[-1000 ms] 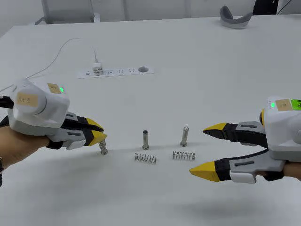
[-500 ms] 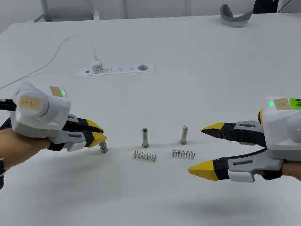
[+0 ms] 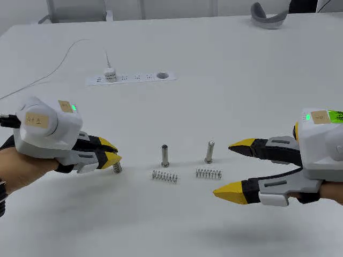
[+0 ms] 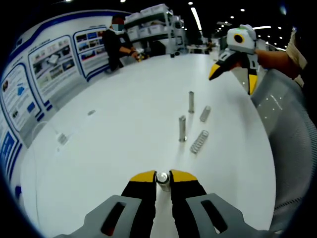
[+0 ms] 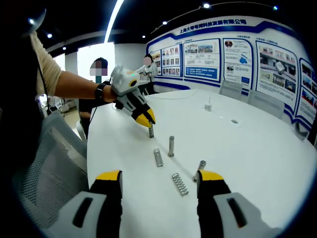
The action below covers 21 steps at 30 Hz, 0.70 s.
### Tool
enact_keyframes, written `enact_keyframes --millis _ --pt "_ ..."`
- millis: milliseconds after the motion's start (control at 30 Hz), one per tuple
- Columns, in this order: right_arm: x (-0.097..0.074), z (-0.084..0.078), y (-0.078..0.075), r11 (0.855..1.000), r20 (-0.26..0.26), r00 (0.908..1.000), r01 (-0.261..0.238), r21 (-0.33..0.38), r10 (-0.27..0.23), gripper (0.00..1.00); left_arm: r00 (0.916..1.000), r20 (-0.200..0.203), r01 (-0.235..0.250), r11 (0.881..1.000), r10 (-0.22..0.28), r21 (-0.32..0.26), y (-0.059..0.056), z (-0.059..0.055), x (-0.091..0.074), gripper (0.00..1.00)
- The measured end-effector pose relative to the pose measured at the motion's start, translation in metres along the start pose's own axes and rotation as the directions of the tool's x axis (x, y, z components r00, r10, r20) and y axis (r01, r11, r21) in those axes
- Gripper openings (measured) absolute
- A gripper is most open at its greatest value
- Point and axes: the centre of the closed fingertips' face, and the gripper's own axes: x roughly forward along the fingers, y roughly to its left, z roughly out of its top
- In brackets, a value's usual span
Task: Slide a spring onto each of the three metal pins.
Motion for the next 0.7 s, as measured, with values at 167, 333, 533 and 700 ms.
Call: enact_keyframes --millis 167,333,533,700 --pt "0.0007 -0.0005 0.0006 1.0 -0.001 1.0 -0.002 0.0 0.002 0.62 1.0 0.006 -0.004 1.0 0.004 0.001 0.0009 0.0006 0.0006 0.1" --pt "0.0004 0.0003 0.0008 1.0 0.001 1.0 -0.002 0.001 0.002 0.62 1.0 0.004 -0.007 1.0 0.007 -0.002 0.0016 0.0 0.0011 0.11" --pt "0.0013 -0.001 0.0011 1.0 0.0 1.0 -0.006 0.001 0.006 0.62 1.0 -0.003 -0.009 1.0 0.009 -0.002 0.0015 -0.0021 0.0003 0.16" --pt "0.0018 -0.0005 0.0009 1.0 0.001 1.0 -0.008 0.0 0.008 0.62 0.9997 0.012 -0.02 1.0 0.02 -0.022 0.0047 0.0001 -0.0044 0.21"
